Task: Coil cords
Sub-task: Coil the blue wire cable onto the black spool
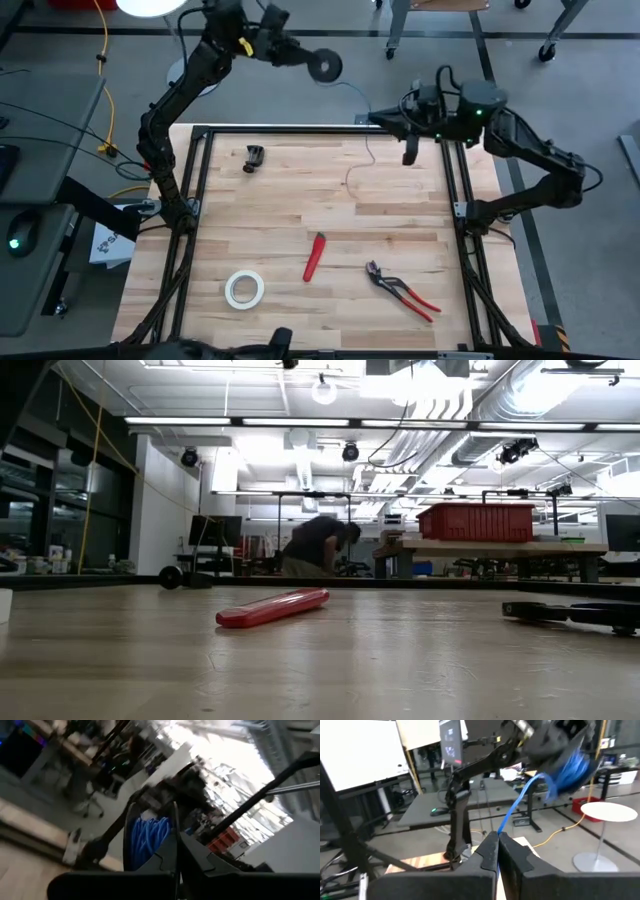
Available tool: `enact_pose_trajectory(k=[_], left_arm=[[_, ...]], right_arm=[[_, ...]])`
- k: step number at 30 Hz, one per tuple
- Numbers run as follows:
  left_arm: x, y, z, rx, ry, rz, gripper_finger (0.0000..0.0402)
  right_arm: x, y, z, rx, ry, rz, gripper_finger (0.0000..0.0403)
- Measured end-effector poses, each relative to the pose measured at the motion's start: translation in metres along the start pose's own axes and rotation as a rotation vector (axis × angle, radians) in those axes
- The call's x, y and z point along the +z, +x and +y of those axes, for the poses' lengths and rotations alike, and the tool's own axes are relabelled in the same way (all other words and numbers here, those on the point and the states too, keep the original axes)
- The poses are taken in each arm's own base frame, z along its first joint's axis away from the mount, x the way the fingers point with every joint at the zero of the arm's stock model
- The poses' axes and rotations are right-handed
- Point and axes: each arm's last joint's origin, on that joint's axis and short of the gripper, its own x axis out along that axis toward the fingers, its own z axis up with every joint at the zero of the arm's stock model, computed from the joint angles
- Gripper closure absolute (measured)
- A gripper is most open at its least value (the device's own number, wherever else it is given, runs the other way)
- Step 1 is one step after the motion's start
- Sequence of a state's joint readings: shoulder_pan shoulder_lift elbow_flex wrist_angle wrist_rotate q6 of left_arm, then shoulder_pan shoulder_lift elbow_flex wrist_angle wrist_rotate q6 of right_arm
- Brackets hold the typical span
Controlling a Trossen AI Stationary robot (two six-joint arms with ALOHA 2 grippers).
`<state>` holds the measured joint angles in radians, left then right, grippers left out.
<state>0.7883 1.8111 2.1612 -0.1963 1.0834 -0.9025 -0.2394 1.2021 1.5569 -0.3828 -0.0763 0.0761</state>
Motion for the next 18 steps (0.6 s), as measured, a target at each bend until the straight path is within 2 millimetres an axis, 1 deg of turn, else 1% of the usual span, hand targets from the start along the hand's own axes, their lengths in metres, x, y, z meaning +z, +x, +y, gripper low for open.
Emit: enact_pose_trajectory(k=[3, 6, 10, 13, 15, 18], left_arm=[[-0.008, 0.001, 0.008, 0.052, -0.022, 0.039, 0.0401], [-0.013, 0.0, 0.015, 0.123, -0.008, 0.042, 0.0401], [-0.02, 0.002, 0.018, 0.161, -0.023, 0.072, 0.0401], [-0.024, 0.008, 0.015, 0.113, -0.05, 0.116, 0.0401], [-0.028, 0.015, 0.009, 0.059, -0.067, 0.154, 0.0401], [-0.034, 0.025, 0.001, 0.021, -0.068, 0.183, 0.0401]], right_arm=[[0.003, -0.007, -0.002, -0.018, -0.007, -0.017, 0.0403], [0.007, -0.013, -0.004, -0.027, -0.008, -0.037, 0.0403], [0.01, -0.019, -0.006, -0.041, -0.009, -0.052, 0.0403], [0.011, -0.023, -0.008, -0.059, -0.01, -0.062, 0.0403], [0.012, -0.024, -0.008, -0.06, -0.01, -0.065, 0.0403], [0.012, -0.024, -0.008, -0.061, -0.012, -0.065, 0.0403]])
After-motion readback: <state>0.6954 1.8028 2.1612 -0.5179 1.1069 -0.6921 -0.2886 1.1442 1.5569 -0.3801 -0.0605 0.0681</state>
